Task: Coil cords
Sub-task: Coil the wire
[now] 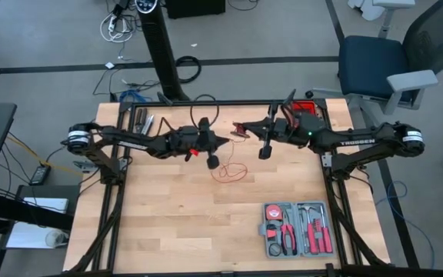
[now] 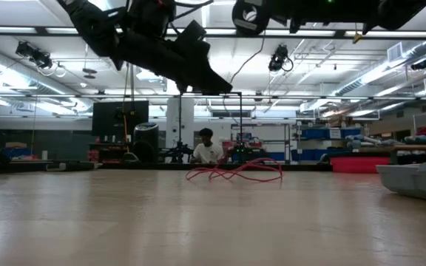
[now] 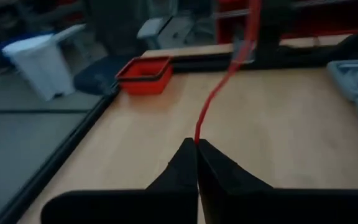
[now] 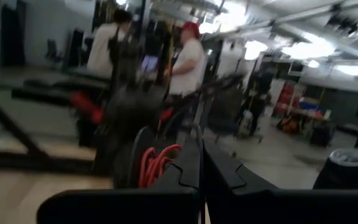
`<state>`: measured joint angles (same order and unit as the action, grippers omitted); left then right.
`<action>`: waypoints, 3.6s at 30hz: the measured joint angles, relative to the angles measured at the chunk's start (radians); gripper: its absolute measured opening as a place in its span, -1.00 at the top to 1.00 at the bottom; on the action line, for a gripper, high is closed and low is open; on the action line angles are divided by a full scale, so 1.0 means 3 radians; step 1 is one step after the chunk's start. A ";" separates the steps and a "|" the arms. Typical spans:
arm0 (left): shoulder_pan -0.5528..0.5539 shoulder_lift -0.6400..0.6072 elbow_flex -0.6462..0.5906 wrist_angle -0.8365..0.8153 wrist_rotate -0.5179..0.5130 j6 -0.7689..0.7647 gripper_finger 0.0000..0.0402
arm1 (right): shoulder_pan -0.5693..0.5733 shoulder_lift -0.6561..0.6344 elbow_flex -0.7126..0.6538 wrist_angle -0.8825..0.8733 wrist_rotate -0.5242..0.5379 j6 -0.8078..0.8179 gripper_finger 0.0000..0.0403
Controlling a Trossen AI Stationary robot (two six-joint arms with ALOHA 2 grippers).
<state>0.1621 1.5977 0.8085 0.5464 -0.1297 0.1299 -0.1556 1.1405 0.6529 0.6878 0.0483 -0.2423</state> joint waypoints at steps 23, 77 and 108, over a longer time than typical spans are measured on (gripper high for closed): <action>0.0025 -0.1147 0.0003 -0.1415 -0.0463 0.0074 1.00 | 0.0014 -0.0080 0.0001 -0.1064 0.0005 -0.0158 0.99; -0.0293 -0.0150 0.0025 0.0887 0.0131 -0.0357 1.00 | 0.0349 0.0850 0.0542 -0.0070 0.0821 -0.0189 0.99; -0.0298 -0.0316 0.0023 0.0269 -0.0171 0.0057 1.00 | 0.0547 0.0090 0.0546 -0.1695 0.0970 -0.0479 0.99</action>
<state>0.0728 1.5028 0.8154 0.6269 -0.1811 0.1471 0.0084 1.1675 0.8165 0.1793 0.3393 -0.3858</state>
